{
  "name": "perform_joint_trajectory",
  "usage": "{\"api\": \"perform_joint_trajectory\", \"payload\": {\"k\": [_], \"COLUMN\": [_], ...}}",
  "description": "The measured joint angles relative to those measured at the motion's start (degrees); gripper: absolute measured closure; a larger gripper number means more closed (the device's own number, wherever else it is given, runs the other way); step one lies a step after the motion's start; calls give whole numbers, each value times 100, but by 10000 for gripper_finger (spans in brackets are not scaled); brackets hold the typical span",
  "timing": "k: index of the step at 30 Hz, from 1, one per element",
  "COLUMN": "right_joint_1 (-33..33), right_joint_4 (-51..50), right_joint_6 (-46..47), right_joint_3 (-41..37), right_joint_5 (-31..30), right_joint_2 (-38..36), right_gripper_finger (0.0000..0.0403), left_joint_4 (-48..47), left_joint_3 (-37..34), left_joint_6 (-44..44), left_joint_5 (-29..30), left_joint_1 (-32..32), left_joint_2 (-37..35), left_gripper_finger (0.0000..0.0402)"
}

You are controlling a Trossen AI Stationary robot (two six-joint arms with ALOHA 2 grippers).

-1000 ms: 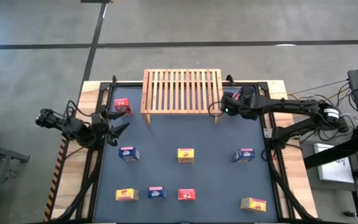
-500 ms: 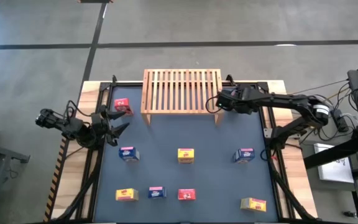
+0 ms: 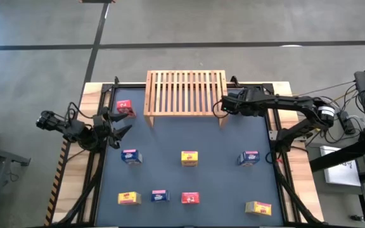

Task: Stack cereal on shelf
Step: Put the top right red cereal box on the shelf

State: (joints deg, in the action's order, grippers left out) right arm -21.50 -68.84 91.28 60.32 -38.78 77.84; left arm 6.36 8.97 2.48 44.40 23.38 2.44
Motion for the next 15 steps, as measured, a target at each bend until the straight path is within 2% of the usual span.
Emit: {"api": "perform_joint_trajectory", "payload": {"k": [7,15], "right_joint_1": [-4,-125], "right_joint_4": [195,1211], "right_joint_6": [-145,-435], "right_joint_3": [-110,-935], "right_joint_5": [-16,38], "right_joint_2": [-465,-1246], "right_gripper_finger": [3,3], "left_joint_4": [-1,-2], "left_joint_3": [0,0], "left_joint_6": [-2,-1], "left_joint_5": [0,0], "left_joint_1": [2,-1], "left_joint_2": [0,0], "left_gripper_finger": [148,148]}}
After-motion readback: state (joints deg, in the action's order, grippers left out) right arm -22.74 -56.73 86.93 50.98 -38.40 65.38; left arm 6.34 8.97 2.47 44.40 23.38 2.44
